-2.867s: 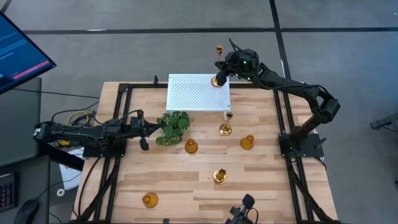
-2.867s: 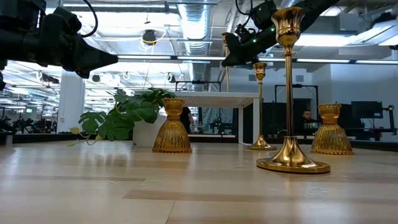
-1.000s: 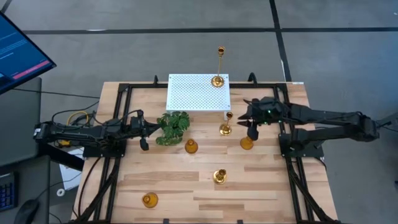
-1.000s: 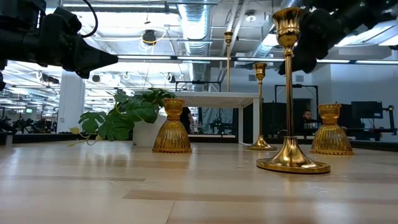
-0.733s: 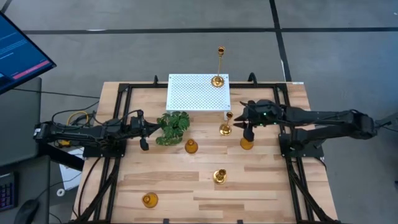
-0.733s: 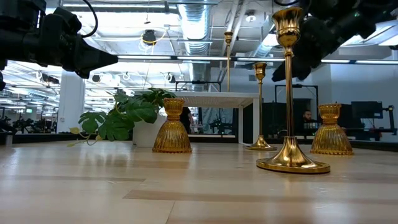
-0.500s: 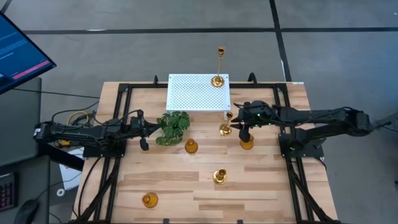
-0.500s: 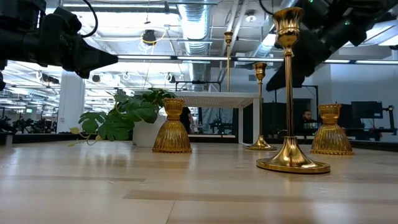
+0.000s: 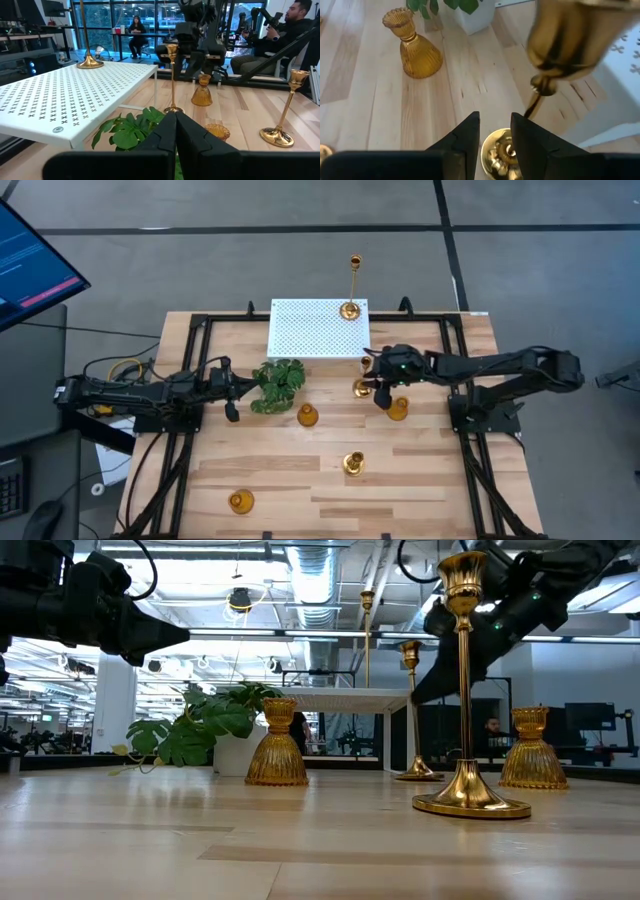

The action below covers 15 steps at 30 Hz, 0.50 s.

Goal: Pick & Place candle stick holders
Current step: Put the top gold candle holder on the shelf

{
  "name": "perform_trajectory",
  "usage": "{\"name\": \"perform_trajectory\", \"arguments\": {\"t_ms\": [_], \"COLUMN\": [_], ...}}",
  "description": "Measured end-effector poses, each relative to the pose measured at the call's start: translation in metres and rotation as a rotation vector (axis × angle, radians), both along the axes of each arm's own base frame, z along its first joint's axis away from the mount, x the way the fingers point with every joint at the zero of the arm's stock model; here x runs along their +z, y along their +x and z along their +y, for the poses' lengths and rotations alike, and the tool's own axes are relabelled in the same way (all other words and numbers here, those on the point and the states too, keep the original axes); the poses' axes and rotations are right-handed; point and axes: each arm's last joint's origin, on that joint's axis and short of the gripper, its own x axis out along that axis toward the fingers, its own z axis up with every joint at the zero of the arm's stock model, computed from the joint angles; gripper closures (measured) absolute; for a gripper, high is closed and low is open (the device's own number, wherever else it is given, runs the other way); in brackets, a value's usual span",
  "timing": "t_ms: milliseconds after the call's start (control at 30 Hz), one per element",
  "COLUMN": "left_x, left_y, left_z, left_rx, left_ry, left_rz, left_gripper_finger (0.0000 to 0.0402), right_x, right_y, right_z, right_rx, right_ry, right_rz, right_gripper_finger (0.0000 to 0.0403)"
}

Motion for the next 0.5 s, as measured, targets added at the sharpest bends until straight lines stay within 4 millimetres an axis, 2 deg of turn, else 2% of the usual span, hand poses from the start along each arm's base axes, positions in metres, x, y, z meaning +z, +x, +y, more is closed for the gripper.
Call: {"name": "perform_trajectory", "arguments": {"t_ms": [167, 500], "left_x": [0.0, 0.0], "left_y": [0.0, 0.0], "left_z": [0.0, 0.0], "left_rx": [0.0, 0.0], "left_ry": [0.0, 0.0], "left_rz": [0.0, 0.0], "left_gripper_finger": [0.0396, 0.0396], "right_x": [-0.0061, -0.0053], "right_y": [0.0023, 0.0015], "right_z": [-0.0005, -0.0003], "right_rx": [-0.002, -0.038], "right_ry": [0.008, 0.053], "right_rz": [0.026, 0.019], "right_gripper_finger": [0.0301, 0.0301]}}
